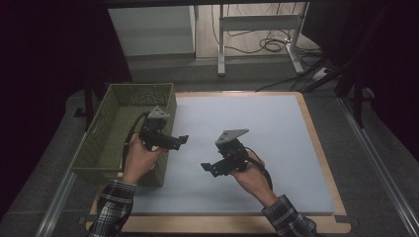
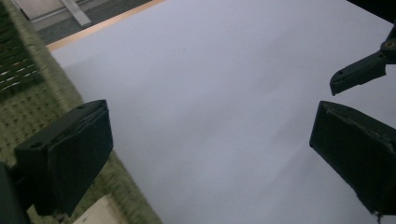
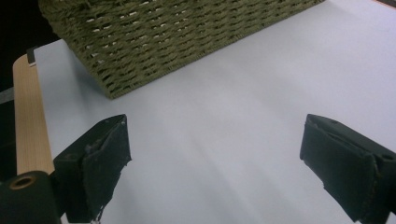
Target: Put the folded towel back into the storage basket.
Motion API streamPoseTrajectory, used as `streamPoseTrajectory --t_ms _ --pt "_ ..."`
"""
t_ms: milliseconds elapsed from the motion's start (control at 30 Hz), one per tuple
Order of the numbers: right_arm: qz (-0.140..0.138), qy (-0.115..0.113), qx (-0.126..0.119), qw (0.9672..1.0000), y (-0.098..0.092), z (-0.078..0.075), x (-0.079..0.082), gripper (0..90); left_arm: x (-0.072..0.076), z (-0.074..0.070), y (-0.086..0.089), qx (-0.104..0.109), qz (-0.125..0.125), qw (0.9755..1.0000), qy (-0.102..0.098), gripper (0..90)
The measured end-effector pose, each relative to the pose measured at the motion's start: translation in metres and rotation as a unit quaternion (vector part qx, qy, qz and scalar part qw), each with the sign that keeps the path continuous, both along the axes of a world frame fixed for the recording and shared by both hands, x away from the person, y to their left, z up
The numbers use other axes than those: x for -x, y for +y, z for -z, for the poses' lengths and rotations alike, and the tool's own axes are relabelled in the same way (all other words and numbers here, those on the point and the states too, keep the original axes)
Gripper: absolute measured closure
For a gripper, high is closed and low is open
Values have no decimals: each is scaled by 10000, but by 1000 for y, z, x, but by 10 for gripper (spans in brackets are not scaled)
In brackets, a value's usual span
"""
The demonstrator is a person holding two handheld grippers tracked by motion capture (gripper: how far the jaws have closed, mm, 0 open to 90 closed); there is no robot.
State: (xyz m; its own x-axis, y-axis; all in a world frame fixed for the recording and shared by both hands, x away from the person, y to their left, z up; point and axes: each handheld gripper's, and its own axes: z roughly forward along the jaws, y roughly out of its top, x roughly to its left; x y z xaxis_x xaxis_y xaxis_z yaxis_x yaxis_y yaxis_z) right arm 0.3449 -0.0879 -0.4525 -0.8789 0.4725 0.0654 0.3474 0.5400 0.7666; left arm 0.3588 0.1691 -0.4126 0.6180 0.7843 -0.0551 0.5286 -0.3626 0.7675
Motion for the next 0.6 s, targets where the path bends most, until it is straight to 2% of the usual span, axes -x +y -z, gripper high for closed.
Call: streamPoseTrajectory --t_ms 133,300,500,600 --pt "36 -30 49 10000 -12 0 2 68 -1 1 -15 -76 119 9999 15 0" --pt "145 -69 108 9998 -31 2 5 60 0 3 -33 28 254 9997 20 0" --pt "319 -132 274 9990 -56 7 10 54 1 7 -51 64 361 9993 -2 0" --pt "393 -109 282 9988 -68 9 12 53 2 11 -62 49 450 9990 6 0"
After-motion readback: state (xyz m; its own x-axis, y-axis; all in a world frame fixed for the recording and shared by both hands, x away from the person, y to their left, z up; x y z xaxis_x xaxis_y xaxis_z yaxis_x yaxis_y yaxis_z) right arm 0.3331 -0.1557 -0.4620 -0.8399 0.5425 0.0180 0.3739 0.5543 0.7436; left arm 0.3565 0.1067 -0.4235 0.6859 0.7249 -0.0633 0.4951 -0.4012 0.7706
